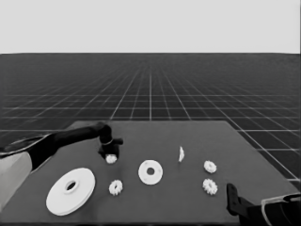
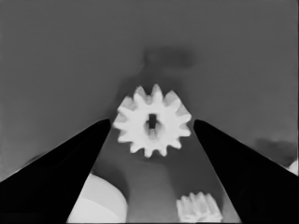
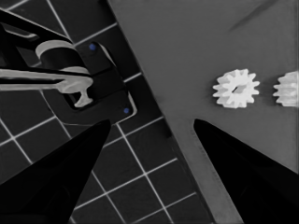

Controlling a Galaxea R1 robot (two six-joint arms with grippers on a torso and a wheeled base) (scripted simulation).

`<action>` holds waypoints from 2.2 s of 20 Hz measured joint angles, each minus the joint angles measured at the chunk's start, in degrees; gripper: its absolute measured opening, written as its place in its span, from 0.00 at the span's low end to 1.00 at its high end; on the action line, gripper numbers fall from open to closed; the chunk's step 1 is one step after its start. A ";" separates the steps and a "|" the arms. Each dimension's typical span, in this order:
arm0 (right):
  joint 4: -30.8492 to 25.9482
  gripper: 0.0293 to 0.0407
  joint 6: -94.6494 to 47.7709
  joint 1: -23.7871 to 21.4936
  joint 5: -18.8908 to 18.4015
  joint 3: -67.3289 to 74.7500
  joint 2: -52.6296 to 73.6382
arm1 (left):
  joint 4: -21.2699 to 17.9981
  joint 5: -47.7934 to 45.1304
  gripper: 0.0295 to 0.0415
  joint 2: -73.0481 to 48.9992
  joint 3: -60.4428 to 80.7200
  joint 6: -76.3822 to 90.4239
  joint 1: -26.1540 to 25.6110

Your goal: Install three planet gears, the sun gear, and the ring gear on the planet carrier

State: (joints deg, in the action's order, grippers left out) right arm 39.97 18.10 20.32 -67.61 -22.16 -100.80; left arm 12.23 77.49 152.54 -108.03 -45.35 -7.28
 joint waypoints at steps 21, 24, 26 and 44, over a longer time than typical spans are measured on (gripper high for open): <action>0.00 0.81 0.00 0.00 0.00 0.00 0.00 | -5.47 6.23 0.14 -3.12 7.14 -3.13 8.35; 0.00 0.81 0.00 0.00 0.00 0.00 0.00 | -5.95 6.61 0.14 -3.14 7.23 -3.14 8.89; 0.00 0.81 0.00 0.00 0.00 0.00 0.00 | -6.03 6.67 0.14 -3.14 7.23 -3.14 8.97; 0.00 0.81 0.00 0.00 0.00 0.00 0.00 | 3.10 5.05 0.14 25.00 -5.36 -19.55 0.39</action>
State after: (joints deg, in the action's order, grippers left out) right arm 39.97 18.10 20.32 -67.61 -22.16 -100.80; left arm 15.33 82.54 177.53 -113.38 -64.90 -6.89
